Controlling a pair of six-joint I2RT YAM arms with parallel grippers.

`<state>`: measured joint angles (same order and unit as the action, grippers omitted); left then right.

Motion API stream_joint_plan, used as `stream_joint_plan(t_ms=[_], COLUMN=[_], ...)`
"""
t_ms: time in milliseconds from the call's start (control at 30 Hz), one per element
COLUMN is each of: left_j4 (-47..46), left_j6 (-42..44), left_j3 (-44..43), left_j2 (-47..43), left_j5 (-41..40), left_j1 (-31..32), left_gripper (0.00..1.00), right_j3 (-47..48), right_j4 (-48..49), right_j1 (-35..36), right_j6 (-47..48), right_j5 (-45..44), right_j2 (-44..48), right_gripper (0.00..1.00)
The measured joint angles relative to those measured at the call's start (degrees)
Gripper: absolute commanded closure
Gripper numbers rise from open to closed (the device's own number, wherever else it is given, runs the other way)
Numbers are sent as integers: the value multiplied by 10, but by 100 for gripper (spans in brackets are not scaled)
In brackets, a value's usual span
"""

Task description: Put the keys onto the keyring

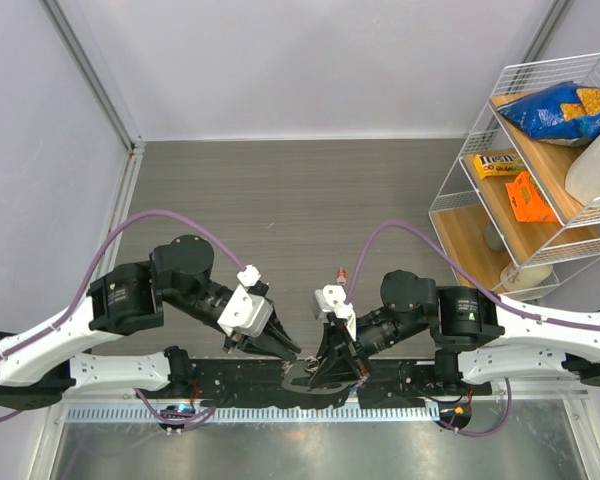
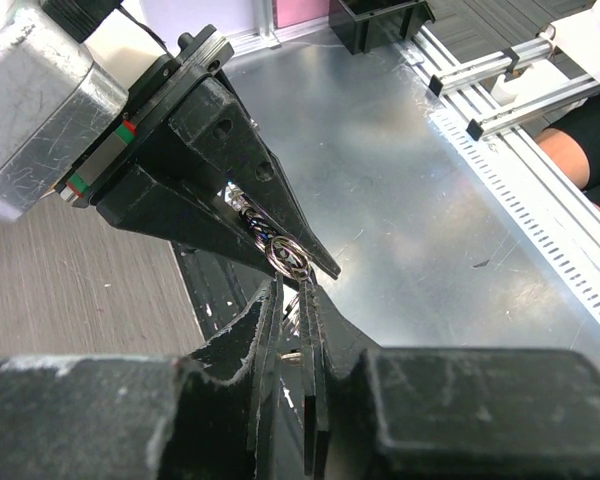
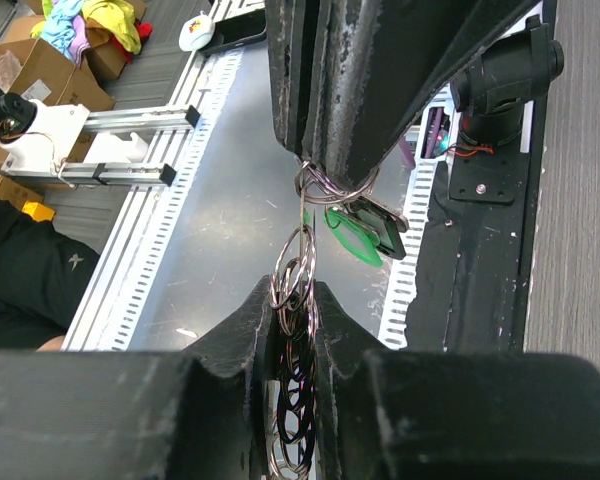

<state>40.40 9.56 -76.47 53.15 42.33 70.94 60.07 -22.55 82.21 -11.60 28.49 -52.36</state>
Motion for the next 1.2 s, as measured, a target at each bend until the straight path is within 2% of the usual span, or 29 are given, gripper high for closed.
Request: stream_joint_plan(t_ms=[1200], left_j4=[19], left_j6=[16], left_j3=[0], left_j2=[-2], left_j5=[43], left_j1=[-1], left_gripper=[85], right_j3=[-2], right_j4=[15], right_j1=[2], right_j6=[-2], right_j5=[34], right_j2=[7], right_gripper=[94])
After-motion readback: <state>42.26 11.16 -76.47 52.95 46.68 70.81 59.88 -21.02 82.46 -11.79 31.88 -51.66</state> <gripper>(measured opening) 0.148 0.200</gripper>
